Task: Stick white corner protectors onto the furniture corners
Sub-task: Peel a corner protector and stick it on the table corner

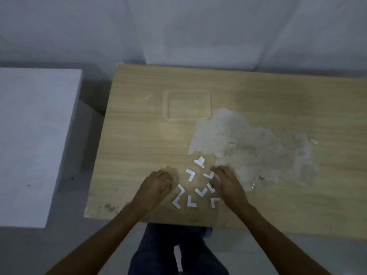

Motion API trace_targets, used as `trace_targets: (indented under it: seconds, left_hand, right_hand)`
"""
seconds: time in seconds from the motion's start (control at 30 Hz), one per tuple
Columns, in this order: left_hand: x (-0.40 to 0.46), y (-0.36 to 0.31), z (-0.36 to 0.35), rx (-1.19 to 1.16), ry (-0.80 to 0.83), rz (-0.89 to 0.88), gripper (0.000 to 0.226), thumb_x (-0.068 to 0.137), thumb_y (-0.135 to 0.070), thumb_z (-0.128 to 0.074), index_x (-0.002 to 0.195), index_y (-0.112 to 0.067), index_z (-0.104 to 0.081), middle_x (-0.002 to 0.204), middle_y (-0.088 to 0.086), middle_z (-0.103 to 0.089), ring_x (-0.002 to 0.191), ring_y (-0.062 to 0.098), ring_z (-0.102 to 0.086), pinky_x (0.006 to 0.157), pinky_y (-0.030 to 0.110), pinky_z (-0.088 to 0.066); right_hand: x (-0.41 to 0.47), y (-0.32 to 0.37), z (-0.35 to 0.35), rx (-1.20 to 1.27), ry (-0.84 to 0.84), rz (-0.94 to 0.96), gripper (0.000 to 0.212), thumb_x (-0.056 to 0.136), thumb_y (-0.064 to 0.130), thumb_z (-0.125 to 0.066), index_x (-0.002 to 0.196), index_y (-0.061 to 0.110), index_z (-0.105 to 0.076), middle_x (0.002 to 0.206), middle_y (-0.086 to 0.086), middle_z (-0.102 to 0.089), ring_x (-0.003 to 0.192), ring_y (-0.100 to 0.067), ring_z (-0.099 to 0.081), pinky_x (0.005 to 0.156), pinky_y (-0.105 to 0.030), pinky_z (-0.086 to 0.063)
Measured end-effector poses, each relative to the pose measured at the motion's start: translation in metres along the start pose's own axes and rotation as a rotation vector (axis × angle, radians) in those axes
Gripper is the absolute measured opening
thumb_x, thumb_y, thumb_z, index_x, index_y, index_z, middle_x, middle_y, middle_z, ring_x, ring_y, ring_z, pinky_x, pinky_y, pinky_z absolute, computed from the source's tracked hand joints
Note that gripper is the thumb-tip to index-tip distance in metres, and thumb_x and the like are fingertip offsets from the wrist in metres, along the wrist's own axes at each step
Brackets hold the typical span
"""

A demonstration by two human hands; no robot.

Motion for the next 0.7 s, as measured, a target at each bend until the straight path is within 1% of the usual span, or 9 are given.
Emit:
trace_targets:
  seconds: [0.07,0.2,0.3,0.4,0.5,0.53,0.6,0.63,0.7]
  left_hand:
    - [0.006,-0.001,-0.009,0.017,0.025,-0.043,0.016,0.090,-0.007,-0.059,0.102,-0.006,-0.069,0.106,0.009,-0.067,0.096,0.028,-0.060,0.080,0.028,-0.042]
    - [0.013,-0.008,-0.024,0.068,0.090,-0.100,0.018,0.091,-0.006,-0.057,0.105,-0.002,-0.068,0.108,0.014,-0.066,0.098,0.028,-0.060,0.080,0.022,-0.034]
    - [0.015,-0.014,-0.029,0.044,0.078,-0.098,0.019,0.090,-0.006,-0.058,0.106,-0.003,-0.067,0.109,0.013,-0.066,0.100,0.029,-0.057,0.081,0.028,-0.040]
    - [0.020,-0.019,-0.033,0.007,0.080,-0.111,0.018,0.088,-0.005,-0.059,0.104,-0.003,-0.067,0.107,0.013,-0.066,0.100,0.029,-0.058,0.083,0.033,-0.047]
    - [0.027,-0.023,-0.037,0.041,0.070,-0.125,0.020,0.089,-0.006,-0.058,0.107,-0.002,-0.067,0.108,0.014,-0.065,0.100,0.031,-0.058,0.084,0.040,-0.048]
    - [0.029,-0.022,-0.040,0.067,0.066,-0.135,0.022,0.089,-0.006,-0.057,0.109,-0.002,-0.066,0.111,0.014,-0.065,0.102,0.031,-0.057,0.086,0.040,-0.048]
    - [0.029,-0.020,-0.046,0.136,0.039,-0.142,0.029,0.089,-0.009,-0.056,0.118,-0.005,-0.063,0.124,0.014,-0.060,0.114,0.031,-0.054,0.094,0.038,-0.045]
    - [0.029,-0.018,-0.048,0.170,0.017,-0.124,0.034,0.091,-0.014,-0.056,0.124,-0.007,-0.060,0.131,0.013,-0.056,0.122,0.030,-0.050,0.099,0.038,-0.042]
    - [0.028,-0.012,-0.051,0.255,-0.002,-0.047,0.046,0.094,-0.025,-0.051,0.138,-0.010,-0.047,0.145,0.011,-0.044,0.135,0.027,-0.040,0.108,0.039,-0.035]
  right_hand:
    - [0.006,-0.001,-0.004,0.006,0.013,-0.045,0.039,0.091,0.017,-0.063,0.128,0.009,-0.056,0.126,-0.014,-0.052,0.113,-0.032,-0.051,0.090,-0.040,-0.049]
    - [0.013,0.002,-0.007,-0.095,0.000,-0.063,0.039,0.088,0.018,-0.066,0.125,0.006,-0.059,0.119,-0.017,-0.053,0.107,-0.033,-0.051,0.082,-0.039,-0.049]
    - [0.015,0.004,-0.006,-0.111,-0.011,-0.049,0.034,0.086,0.016,-0.068,0.118,0.006,-0.062,0.116,-0.018,-0.053,0.105,-0.034,-0.051,0.080,-0.040,-0.050]
    - [0.016,0.006,-0.006,-0.124,0.000,-0.036,0.030,0.086,0.014,-0.068,0.114,0.004,-0.064,0.116,-0.018,-0.054,0.104,-0.035,-0.051,0.081,-0.040,-0.048]
    - [0.014,0.007,-0.006,-0.149,-0.004,-0.029,0.025,0.084,0.009,-0.068,0.108,0.002,-0.066,0.114,-0.020,-0.055,0.102,-0.037,-0.052,0.080,-0.040,-0.048]
    - [0.013,0.007,-0.006,-0.148,-0.001,-0.029,0.024,0.083,0.007,-0.068,0.106,0.001,-0.067,0.114,-0.020,-0.055,0.102,-0.037,-0.052,0.080,-0.040,-0.049]
    - [0.011,0.008,-0.007,-0.148,0.004,-0.030,0.024,0.082,0.007,-0.069,0.105,0.000,-0.067,0.114,-0.020,-0.055,0.102,-0.036,-0.052,0.081,-0.039,-0.048]
    - [0.011,0.008,-0.007,-0.145,0.005,-0.029,0.024,0.082,0.008,-0.069,0.105,0.001,-0.067,0.115,-0.019,-0.055,0.102,-0.035,-0.052,0.081,-0.037,-0.048]
    - [0.010,0.006,-0.008,-0.124,0.014,-0.046,0.026,0.083,0.013,-0.070,0.105,0.003,-0.066,0.116,-0.017,-0.054,0.104,-0.031,-0.051,0.082,-0.034,-0.046]
Point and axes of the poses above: each hand's wrist, its own x-axis towards the middle knuckle, its own z-axis out of the back of the hand, y = z × x, the point moved 1 cm from there along x, towards the middle knuckle
